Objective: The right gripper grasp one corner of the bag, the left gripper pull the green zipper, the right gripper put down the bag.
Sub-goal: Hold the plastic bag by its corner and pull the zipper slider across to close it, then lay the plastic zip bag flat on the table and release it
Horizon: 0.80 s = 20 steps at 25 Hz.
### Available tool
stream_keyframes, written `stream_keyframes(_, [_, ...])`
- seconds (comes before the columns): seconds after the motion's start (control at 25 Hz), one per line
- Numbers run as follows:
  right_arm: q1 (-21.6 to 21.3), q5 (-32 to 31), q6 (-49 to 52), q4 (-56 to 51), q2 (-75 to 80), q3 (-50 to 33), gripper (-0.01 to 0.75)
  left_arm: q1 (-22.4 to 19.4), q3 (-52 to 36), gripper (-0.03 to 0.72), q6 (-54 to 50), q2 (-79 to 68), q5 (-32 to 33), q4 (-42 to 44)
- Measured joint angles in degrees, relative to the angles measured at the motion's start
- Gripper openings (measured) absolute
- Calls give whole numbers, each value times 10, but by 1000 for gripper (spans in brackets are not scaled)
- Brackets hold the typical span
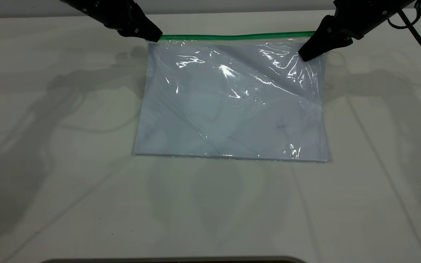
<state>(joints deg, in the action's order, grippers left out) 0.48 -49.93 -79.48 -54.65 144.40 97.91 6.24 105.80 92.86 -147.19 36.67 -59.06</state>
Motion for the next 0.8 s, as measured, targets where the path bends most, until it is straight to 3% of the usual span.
stream_keyframes(0.56, [0, -1, 0, -3, 0, 0, 39, -4, 0, 79, -2, 0, 7, -2])
stream_keyframes(0.72, [-3, 11, 2, 4, 0, 0, 99, -6, 0, 193, -2, 1, -3, -7])
stream_keyframes(0.8, [-6, 23, 2, 6, 0, 0, 194, -6, 0, 286, -2, 2, -3, -16])
